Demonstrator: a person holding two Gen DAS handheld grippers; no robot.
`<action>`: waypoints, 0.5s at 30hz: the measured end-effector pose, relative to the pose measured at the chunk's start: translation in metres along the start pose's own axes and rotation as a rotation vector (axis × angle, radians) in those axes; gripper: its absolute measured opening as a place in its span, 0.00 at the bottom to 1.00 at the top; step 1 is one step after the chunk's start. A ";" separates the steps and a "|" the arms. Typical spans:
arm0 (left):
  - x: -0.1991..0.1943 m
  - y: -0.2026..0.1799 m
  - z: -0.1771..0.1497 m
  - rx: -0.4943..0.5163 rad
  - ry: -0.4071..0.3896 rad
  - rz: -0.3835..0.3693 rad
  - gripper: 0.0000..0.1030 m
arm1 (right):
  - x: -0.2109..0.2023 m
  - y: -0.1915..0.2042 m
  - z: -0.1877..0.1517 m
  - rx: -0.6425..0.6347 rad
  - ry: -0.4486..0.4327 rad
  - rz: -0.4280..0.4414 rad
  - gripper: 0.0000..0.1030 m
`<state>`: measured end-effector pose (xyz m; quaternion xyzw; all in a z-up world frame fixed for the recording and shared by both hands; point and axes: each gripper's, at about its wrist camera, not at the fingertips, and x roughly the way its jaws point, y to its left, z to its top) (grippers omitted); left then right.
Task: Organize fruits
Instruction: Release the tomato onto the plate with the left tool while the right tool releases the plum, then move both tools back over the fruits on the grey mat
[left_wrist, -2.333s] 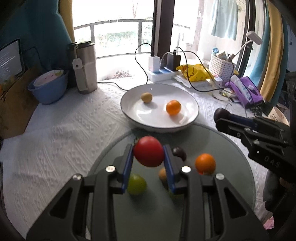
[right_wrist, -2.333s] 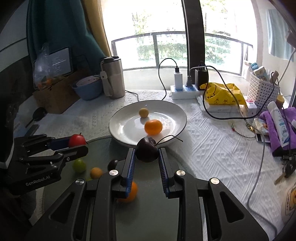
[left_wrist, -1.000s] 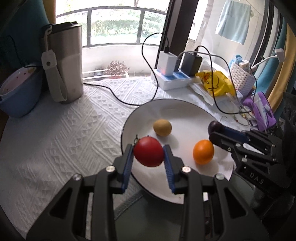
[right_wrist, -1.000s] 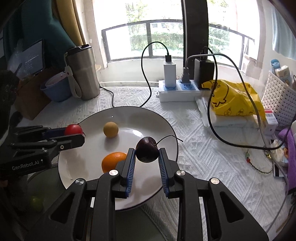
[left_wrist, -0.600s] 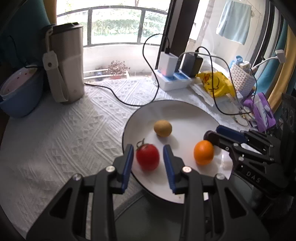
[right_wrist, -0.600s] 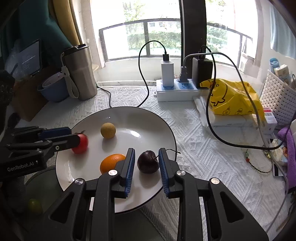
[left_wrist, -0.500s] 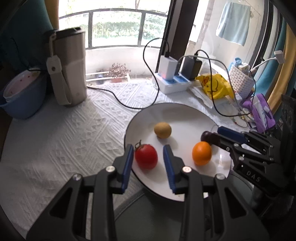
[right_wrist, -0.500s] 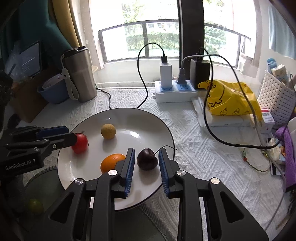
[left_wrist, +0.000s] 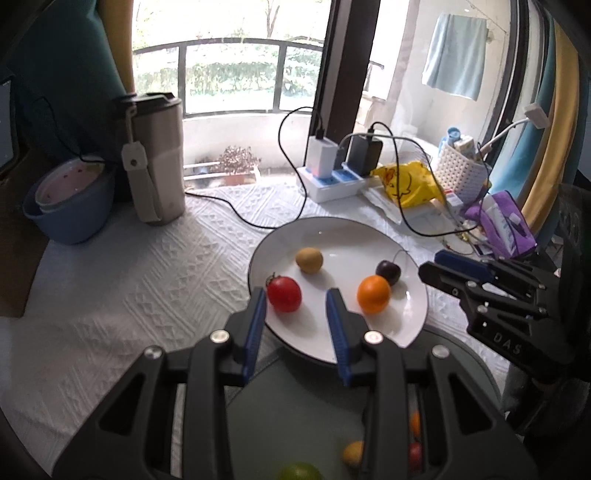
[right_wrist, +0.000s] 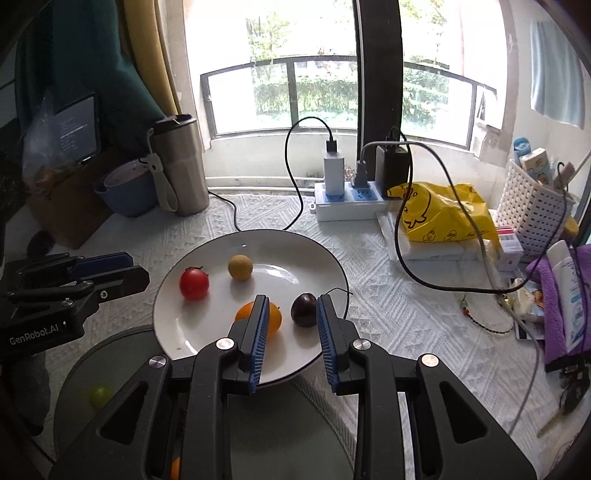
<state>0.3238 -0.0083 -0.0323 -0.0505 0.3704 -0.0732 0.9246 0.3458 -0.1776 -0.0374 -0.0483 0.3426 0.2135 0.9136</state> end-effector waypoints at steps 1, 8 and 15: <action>-0.004 -0.001 -0.001 0.001 -0.005 -0.001 0.37 | -0.004 0.001 -0.001 0.000 -0.004 -0.002 0.27; -0.024 -0.007 -0.010 0.008 -0.026 0.002 0.43 | -0.027 0.005 -0.009 0.003 -0.023 -0.005 0.27; -0.040 -0.011 -0.024 0.010 -0.030 0.004 0.43 | -0.045 0.012 -0.019 0.000 -0.034 -0.004 0.27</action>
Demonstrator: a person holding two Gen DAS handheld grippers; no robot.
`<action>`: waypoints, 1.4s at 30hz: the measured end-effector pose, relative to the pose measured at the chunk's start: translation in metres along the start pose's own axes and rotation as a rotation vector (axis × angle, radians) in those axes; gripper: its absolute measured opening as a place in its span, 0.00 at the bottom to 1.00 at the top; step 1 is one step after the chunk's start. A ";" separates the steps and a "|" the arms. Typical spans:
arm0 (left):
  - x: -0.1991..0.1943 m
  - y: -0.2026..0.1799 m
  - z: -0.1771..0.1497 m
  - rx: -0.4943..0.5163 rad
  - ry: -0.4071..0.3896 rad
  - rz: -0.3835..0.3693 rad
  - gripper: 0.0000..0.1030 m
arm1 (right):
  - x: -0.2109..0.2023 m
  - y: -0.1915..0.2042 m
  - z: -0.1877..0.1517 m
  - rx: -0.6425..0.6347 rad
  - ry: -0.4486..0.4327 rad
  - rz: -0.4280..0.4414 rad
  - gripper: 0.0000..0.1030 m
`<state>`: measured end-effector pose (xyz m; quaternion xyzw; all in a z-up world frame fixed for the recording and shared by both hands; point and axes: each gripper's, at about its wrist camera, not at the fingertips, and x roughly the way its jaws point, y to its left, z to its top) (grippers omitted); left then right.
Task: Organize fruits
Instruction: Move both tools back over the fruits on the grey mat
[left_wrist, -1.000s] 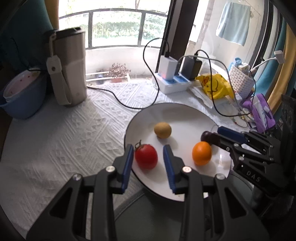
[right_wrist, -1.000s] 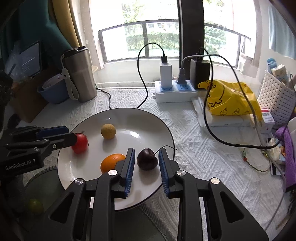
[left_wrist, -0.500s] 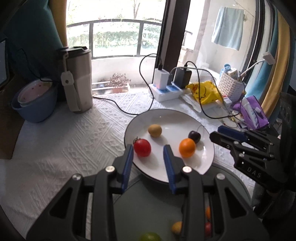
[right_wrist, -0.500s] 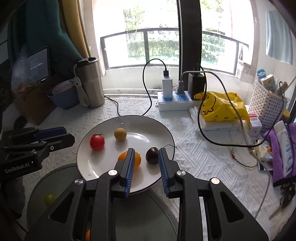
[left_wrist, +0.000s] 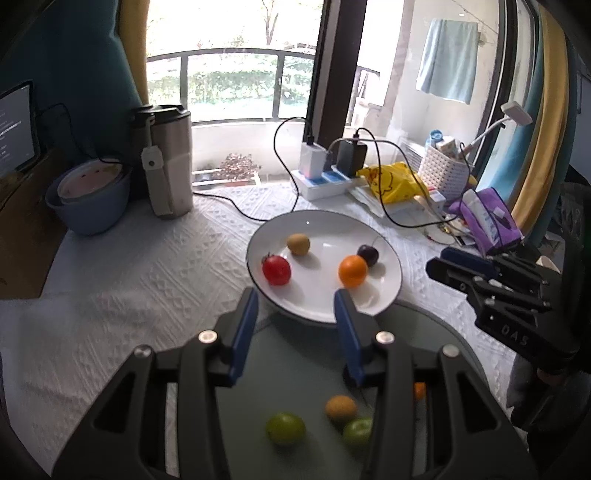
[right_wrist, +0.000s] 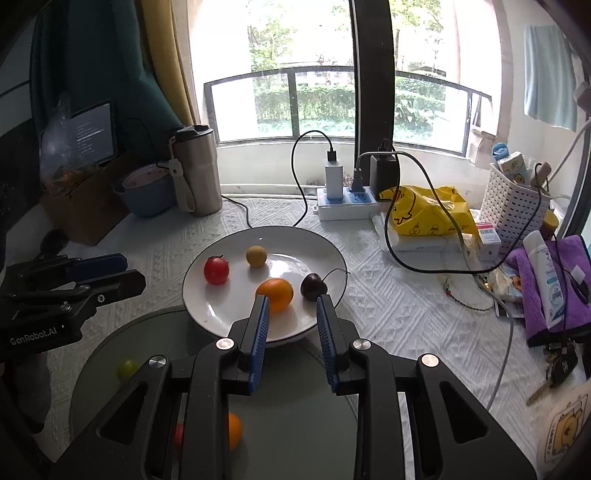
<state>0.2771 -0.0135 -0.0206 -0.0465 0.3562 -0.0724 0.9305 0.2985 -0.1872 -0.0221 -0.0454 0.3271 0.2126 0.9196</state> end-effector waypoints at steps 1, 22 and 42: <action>-0.002 -0.001 -0.002 0.001 0.000 0.000 0.43 | -0.003 0.001 -0.002 0.000 -0.001 0.001 0.27; -0.024 -0.017 -0.054 0.006 0.045 -0.005 0.43 | -0.019 0.027 -0.037 -0.022 0.032 0.040 0.28; -0.011 0.000 -0.082 0.012 0.098 0.053 0.43 | -0.009 0.035 -0.056 -0.032 0.085 0.081 0.36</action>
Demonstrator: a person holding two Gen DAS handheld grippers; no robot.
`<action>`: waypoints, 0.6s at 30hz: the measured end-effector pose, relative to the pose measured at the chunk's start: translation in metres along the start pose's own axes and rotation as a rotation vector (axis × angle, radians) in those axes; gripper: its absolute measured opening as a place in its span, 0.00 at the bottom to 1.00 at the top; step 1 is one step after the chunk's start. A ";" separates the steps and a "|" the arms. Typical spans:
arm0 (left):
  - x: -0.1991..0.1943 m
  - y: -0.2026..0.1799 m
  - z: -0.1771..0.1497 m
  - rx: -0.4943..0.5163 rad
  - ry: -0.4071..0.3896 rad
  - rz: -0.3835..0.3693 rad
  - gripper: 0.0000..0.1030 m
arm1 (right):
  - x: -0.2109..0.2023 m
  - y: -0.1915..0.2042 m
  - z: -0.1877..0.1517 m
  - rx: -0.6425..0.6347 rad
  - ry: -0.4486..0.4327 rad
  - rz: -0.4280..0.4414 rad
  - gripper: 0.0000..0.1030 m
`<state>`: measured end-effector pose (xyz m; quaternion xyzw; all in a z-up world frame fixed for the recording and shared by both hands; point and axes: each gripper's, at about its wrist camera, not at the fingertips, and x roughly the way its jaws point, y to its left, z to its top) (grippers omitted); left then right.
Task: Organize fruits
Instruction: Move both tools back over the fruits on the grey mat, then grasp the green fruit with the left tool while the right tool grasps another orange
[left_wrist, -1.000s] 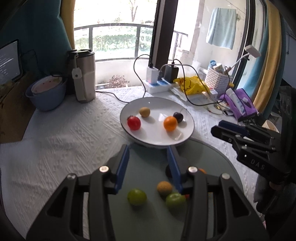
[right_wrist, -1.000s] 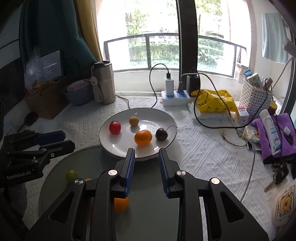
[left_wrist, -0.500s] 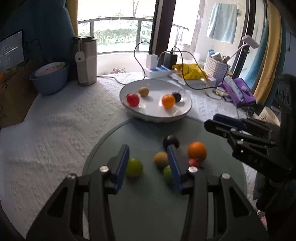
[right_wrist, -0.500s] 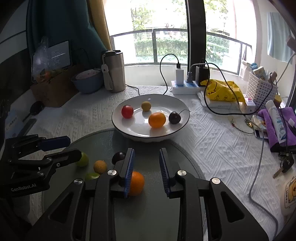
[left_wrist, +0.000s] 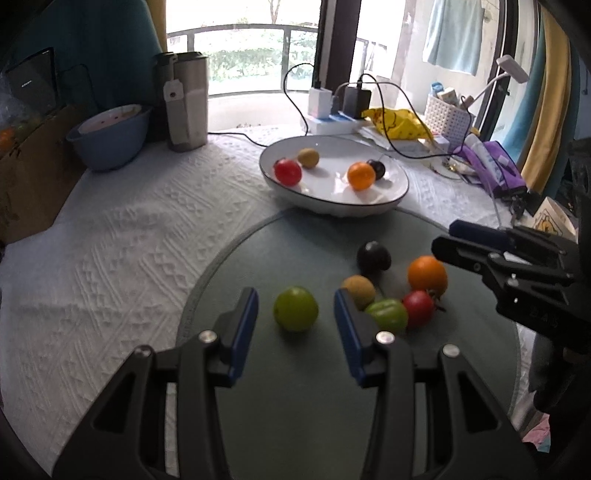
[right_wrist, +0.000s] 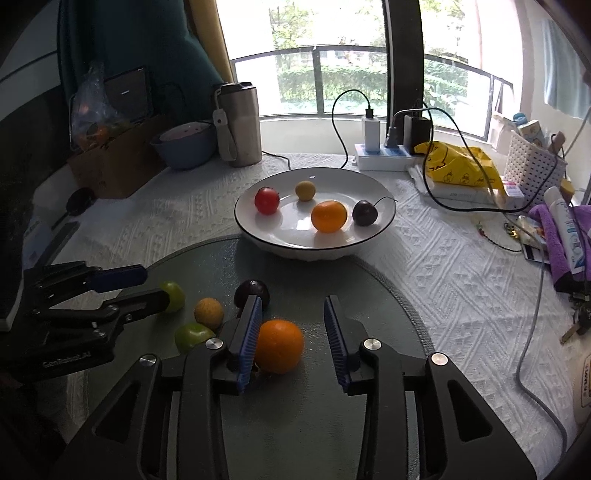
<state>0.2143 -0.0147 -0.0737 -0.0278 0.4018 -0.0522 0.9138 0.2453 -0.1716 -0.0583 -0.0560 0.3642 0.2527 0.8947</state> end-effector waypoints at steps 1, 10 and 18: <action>0.002 -0.001 0.000 0.004 0.003 0.004 0.43 | 0.001 0.000 0.000 -0.002 0.003 0.003 0.36; 0.014 0.001 0.000 0.013 0.026 0.002 0.43 | 0.014 0.001 -0.006 0.029 0.056 0.050 0.36; 0.021 0.004 -0.003 -0.002 0.028 -0.028 0.43 | 0.021 0.000 -0.011 0.041 0.094 0.082 0.36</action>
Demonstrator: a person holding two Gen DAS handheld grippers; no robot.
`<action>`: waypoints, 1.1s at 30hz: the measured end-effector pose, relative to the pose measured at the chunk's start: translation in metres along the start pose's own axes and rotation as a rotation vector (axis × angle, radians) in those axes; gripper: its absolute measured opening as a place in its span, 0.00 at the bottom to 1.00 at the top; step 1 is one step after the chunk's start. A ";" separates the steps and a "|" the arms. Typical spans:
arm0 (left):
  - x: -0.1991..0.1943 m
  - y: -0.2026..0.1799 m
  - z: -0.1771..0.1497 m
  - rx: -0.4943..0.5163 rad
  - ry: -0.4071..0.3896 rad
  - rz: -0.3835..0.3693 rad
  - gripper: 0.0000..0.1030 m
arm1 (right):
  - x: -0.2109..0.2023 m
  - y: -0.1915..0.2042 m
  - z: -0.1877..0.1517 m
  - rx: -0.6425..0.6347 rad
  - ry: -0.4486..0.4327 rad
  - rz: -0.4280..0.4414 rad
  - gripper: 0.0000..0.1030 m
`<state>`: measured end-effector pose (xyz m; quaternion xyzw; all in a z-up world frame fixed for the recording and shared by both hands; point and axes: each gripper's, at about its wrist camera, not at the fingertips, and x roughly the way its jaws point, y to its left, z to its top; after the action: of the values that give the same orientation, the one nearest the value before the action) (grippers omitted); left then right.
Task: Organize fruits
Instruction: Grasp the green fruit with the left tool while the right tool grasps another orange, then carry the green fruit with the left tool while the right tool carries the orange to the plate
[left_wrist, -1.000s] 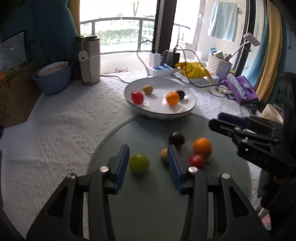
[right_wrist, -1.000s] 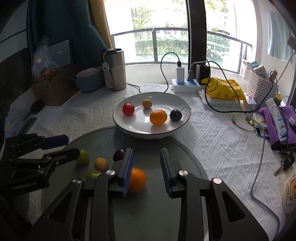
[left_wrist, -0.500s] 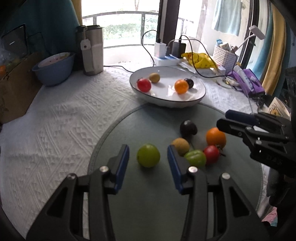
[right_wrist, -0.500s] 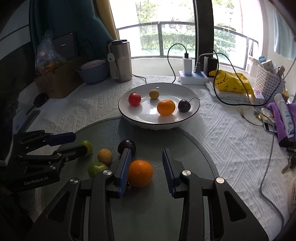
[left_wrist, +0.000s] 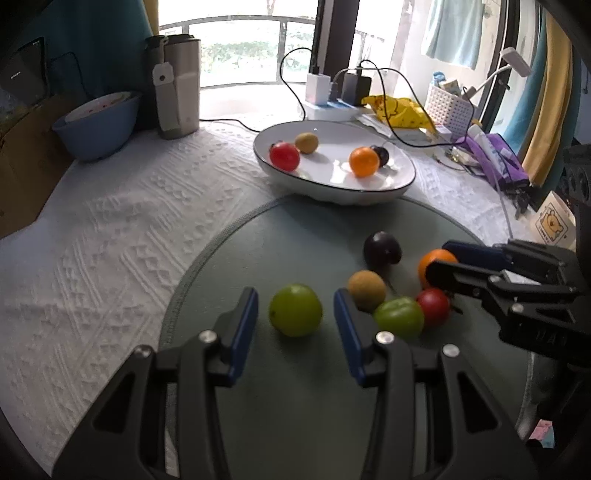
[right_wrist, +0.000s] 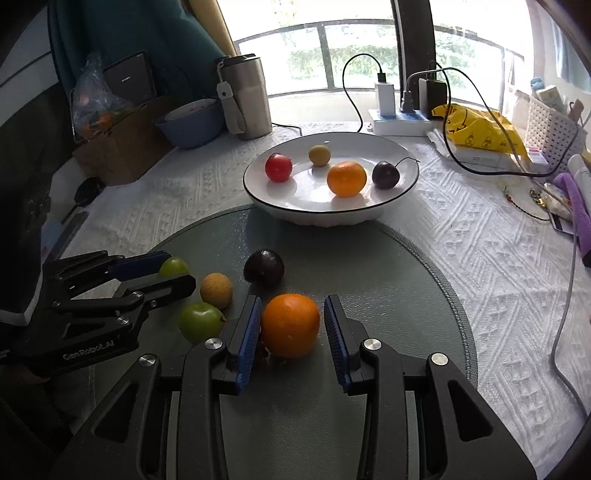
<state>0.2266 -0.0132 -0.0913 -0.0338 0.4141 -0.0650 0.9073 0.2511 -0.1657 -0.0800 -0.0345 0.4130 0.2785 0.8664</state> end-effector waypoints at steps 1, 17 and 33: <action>0.000 0.000 0.000 0.000 0.000 -0.003 0.43 | 0.000 0.000 0.000 -0.001 0.002 0.002 0.36; -0.008 -0.014 -0.001 0.055 -0.016 -0.019 0.28 | -0.009 0.001 0.003 -0.029 -0.017 0.018 0.32; -0.016 -0.023 0.009 0.070 -0.035 -0.013 0.28 | -0.002 -0.009 0.003 0.006 0.012 0.032 0.29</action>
<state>0.2212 -0.0335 -0.0712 -0.0057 0.3954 -0.0848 0.9146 0.2566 -0.1739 -0.0781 -0.0269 0.4197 0.2909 0.8594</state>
